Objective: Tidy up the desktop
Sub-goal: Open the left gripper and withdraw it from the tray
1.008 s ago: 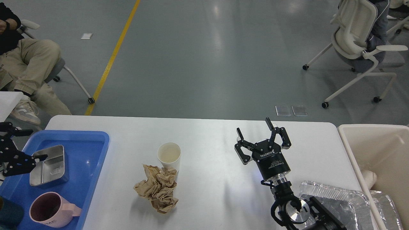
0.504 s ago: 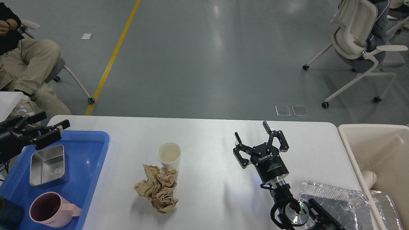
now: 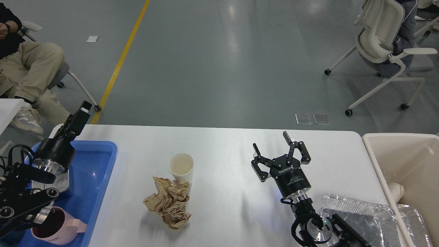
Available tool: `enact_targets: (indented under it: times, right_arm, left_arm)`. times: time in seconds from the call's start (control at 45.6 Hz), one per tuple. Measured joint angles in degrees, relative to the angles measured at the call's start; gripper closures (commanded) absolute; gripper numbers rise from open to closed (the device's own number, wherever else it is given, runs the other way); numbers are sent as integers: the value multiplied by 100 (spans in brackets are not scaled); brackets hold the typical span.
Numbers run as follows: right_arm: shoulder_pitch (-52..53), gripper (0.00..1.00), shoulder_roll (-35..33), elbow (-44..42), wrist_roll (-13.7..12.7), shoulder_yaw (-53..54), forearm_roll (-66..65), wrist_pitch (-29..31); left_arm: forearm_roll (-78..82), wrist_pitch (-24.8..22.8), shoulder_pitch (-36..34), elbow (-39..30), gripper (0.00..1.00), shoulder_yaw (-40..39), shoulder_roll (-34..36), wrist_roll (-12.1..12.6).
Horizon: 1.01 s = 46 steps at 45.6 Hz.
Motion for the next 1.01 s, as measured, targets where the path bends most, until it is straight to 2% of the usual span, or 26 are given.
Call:
enact_targets:
  times: [0.153, 0.416, 0.658, 0.855, 1.008]
  right_arm:
    - [-2, 0, 18, 0, 0, 0, 0, 0]
    - [-11, 0, -14, 5, 0, 0, 0, 9]
    - [4, 0, -18, 32, 0, 0, 0, 12]
    - [7, 0, -33, 35, 0, 0, 0, 12]
    - [7, 0, -35, 35, 0, 0, 0, 6]
  left_arm:
    - [-10, 7, 691, 37, 7, -1103, -503, 27]
    - [-249, -23, 1413, 17, 7, -2627, -1234, 96]
    - [-764, -204, 1584, -78, 4, -2945, -1558, 673]
    - [-928, -843, 1562, 32, 3, -3104, -1516, 1217]
    - [-1326, -1389, 1551, 74, 3, -3460, -1510, 1539]
